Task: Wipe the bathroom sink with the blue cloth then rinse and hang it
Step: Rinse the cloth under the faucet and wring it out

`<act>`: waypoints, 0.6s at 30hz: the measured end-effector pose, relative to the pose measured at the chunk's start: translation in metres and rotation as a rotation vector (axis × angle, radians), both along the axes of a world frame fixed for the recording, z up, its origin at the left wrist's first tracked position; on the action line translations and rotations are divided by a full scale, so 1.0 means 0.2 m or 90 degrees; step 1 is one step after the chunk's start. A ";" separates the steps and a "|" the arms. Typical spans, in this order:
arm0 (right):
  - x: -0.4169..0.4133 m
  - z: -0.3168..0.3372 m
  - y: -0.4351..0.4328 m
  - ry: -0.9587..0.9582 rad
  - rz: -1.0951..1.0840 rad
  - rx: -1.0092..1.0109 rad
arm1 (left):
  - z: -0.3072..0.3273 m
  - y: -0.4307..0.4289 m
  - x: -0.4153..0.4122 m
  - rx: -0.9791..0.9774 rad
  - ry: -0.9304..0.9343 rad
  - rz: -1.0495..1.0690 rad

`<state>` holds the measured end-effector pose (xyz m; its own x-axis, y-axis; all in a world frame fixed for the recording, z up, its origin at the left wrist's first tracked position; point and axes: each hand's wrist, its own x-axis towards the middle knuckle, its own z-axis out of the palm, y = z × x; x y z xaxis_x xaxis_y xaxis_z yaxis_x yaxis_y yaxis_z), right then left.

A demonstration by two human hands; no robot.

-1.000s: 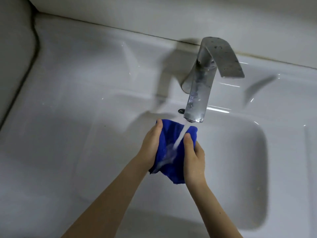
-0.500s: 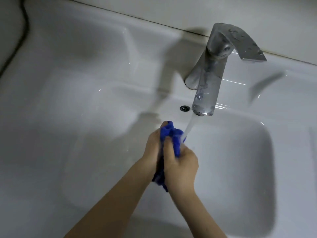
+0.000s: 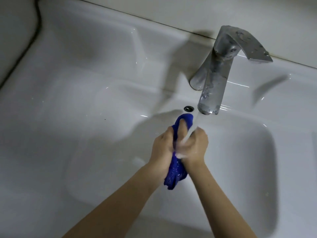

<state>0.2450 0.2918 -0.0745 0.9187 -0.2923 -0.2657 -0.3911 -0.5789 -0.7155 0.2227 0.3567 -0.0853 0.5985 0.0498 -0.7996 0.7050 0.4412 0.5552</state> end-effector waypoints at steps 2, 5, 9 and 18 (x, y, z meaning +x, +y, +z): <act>0.06 -0.04 -0.05 -0.002 -0.062 0.123 | 0.04 0.00 0.01 0.003 -0.037 0.019; -0.18 0.01 0.00 0.040 -0.045 0.183 | 0.05 0.04 0.02 -0.086 -0.030 0.059; -0.23 0.07 0.06 -0.011 0.064 0.043 | 0.01 0.03 0.01 -0.153 0.027 0.049; -0.29 0.05 0.01 0.032 0.018 0.189 | 0.01 0.05 0.03 -0.169 -0.003 0.070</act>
